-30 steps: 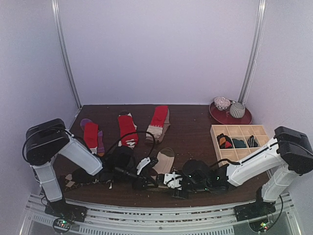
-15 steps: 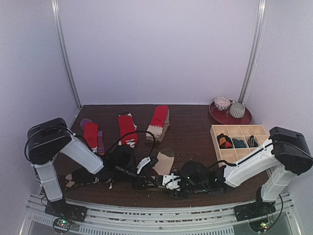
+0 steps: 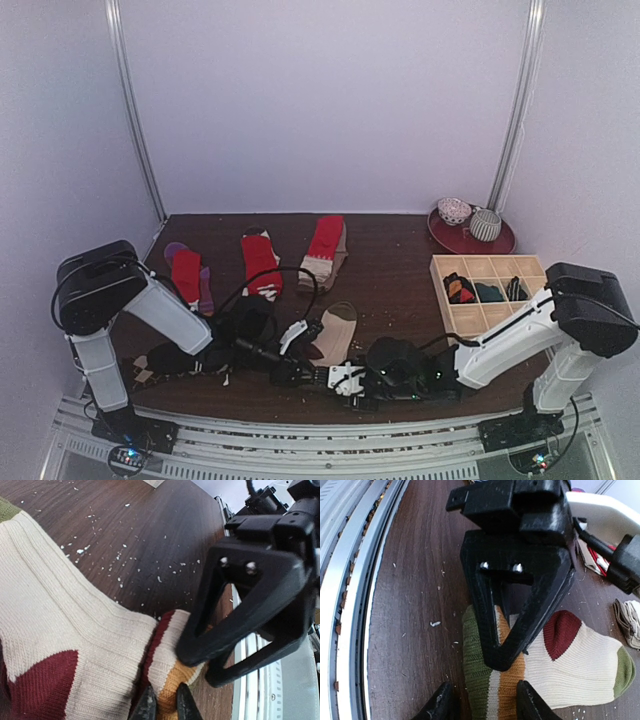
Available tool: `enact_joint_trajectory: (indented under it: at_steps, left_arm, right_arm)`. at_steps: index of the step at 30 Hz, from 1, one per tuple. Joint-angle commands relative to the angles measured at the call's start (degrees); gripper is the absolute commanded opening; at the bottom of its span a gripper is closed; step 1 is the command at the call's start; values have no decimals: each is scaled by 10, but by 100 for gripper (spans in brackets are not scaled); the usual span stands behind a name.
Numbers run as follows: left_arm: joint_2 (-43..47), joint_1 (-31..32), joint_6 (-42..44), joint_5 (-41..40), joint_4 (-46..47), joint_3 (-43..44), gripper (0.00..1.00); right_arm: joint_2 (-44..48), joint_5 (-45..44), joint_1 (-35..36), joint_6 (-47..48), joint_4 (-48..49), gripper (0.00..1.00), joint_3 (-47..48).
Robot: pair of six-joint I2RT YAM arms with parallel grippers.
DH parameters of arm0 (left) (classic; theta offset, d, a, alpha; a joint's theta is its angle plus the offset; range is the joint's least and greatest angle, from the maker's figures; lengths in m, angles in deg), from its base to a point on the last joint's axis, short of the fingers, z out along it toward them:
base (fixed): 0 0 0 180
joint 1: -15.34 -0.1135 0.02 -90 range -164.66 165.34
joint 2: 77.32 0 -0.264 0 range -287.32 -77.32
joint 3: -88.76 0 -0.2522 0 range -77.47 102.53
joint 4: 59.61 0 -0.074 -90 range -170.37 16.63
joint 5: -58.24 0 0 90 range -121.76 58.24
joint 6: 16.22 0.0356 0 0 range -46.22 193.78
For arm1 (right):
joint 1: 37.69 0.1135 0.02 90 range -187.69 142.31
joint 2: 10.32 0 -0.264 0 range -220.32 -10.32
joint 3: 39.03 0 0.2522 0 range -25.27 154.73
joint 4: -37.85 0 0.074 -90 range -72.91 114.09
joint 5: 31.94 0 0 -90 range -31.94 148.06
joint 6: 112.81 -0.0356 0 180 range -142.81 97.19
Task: Roll the socks
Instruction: Roll a pair of socks at the center of the board.
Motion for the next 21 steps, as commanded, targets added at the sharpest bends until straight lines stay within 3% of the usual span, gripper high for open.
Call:
enact_joint_trajectory:
  at_steps: [1, 6, 11, 15, 21]
  left_arm:
    - [-35, -3, -4, -30, -123, -28, 10]
    - [-26, -3, 2, -30, -123, -28, 14]
    - [-1, -3, 24, -23, -118, -22, 24]
    - [63, -3, 68, -50, -133, -13, 34]
    - [210, -3, 155, -141, -92, -47, 45]
  right_arm:
    - [-42, 7, 2, -21, 1, 42, 5]
    - [-74, -32, 1, -43, -17, 40, 12]
    - [-89, -28, -5, -74, -76, 32, 22]
    - [-80, 52, -29, -125, -115, 29, 17]
    - [-82, 248, -105, -228, -155, 29, 25]
